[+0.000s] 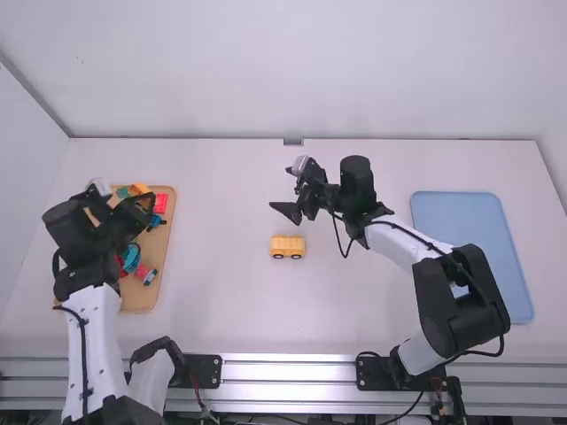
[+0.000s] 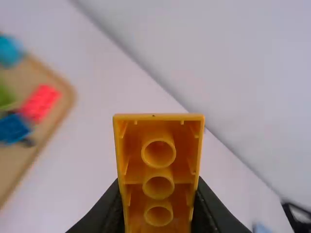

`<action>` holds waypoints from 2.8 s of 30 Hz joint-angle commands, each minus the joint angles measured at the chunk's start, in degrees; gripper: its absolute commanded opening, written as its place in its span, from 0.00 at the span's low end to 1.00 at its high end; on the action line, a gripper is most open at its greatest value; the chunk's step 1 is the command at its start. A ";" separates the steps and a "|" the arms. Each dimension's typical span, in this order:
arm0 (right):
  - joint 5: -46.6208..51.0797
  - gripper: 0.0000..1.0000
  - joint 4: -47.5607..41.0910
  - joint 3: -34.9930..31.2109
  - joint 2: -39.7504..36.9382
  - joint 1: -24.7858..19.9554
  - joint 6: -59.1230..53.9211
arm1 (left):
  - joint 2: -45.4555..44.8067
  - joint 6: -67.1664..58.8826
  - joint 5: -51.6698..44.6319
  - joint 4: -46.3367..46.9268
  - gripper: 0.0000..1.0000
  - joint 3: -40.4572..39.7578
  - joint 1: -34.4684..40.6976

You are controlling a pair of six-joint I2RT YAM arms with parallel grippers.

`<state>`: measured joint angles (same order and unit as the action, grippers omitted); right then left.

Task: Assemble lego blocks to make yellow taxi

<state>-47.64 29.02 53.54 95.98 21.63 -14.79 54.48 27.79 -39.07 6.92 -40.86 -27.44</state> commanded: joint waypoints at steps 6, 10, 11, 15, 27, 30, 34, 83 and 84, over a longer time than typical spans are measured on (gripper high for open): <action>-15.87 0.99 -2.12 4.59 -0.74 -3.58 6.01 | 9.86 -12.98 -8.20 -12.41 0.15 -0.87 17.53; -21.92 0.99 -0.50 4.66 -0.74 -6.27 9.31 | 16.39 -21.20 -18.21 -22.62 0.14 -0.87 23.56; -22.88 0.99 0.31 4.66 -0.74 -6.91 11.54 | 18.32 -23.45 -22.43 -25.97 0.14 -0.87 24.81; -25.33 0.98 2.36 4.61 -0.74 -7.17 14.91 | 24.68 -24.20 -29.53 -36.63 0.14 -0.87 27.54; -21.35 0.89 6.56 4.61 -0.74 -1.38 20.55 | 38.95 -14.60 -41.24 -64.54 0.07 -0.87 29.68; -20.79 0.81 6.62 4.61 -0.72 -1.46 20.57 | 39.34 -14.23 -41.09 -64.41 0.07 -0.87 29.70; -19.91 0.77 6.10 4.57 -0.72 -1.14 19.21 | 39.32 -12.17 -42.60 -67.10 0.06 -0.87 29.86; -26.03 0.20 6.62 4.57 -0.72 -0.68 16.31 | 39.32 -9.16 -39.36 -71.06 0.69 -0.87 32.30; -26.03 0.20 6.62 4.57 -0.72 -0.68 16.26 | 39.32 -9.18 -39.30 -71.04 0.98 -0.87 32.26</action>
<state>-72.84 35.42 56.62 95.98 20.69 1.87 93.65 18.44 -78.67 -63.96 -40.88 4.73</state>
